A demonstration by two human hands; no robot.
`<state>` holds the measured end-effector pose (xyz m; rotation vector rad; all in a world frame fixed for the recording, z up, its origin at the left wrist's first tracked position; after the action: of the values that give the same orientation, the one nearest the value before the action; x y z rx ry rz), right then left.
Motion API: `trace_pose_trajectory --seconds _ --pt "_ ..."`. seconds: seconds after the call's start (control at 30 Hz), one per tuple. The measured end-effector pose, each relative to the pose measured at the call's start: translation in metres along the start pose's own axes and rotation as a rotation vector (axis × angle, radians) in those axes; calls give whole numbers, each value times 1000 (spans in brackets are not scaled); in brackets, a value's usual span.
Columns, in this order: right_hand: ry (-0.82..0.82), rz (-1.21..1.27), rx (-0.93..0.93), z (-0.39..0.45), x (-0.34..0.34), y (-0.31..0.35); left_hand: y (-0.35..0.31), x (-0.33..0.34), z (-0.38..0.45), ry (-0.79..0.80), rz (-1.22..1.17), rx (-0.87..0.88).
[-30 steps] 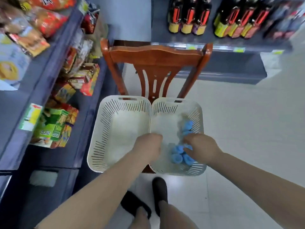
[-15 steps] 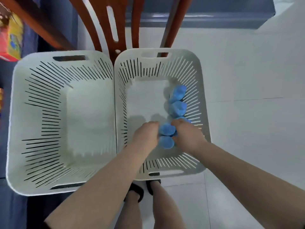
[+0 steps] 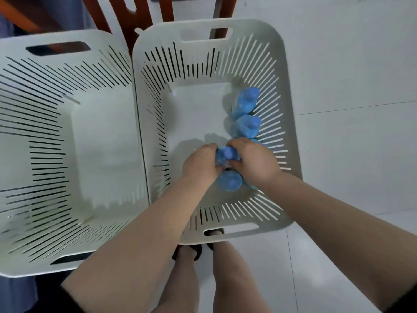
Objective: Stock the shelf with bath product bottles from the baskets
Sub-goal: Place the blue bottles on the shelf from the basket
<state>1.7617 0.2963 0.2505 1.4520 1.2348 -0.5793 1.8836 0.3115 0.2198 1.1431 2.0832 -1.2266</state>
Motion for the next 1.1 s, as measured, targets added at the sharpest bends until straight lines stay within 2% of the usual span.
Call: trace_pose_trajectory --seconds 0.13,0.27,0.6,0.83,0.93,1.1 --pt "-65 109 24 0 -29 15 -5 -31 -12 -60 -109 39" --pt "-172 197 -58 -2 -73 45 -16 -87 -36 -152 -204 64" --pt "-333 390 -284 -18 -225 183 -49 -268 -137 -454 -378 72" --pt "-327 477 -551 -49 -307 312 -45 -391 -237 -705 -321 152" --pt "-306 525 -684 -67 -333 370 -34 -437 -289 -804 -270 130" --pt "-182 644 -846 -101 -360 466 -13 -497 -381 -944 -241 85"
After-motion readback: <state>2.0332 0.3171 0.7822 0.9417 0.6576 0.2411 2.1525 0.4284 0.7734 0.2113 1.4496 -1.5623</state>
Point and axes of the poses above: each hand's wrist, its own z-axis towards the middle knuckle, its own x-axis out of the palm, y = z × x, the point moved 3 cm from there along z, towards the middle knuckle, and after that the axes turned 10 degrees about -y, right-handed, at the moved point
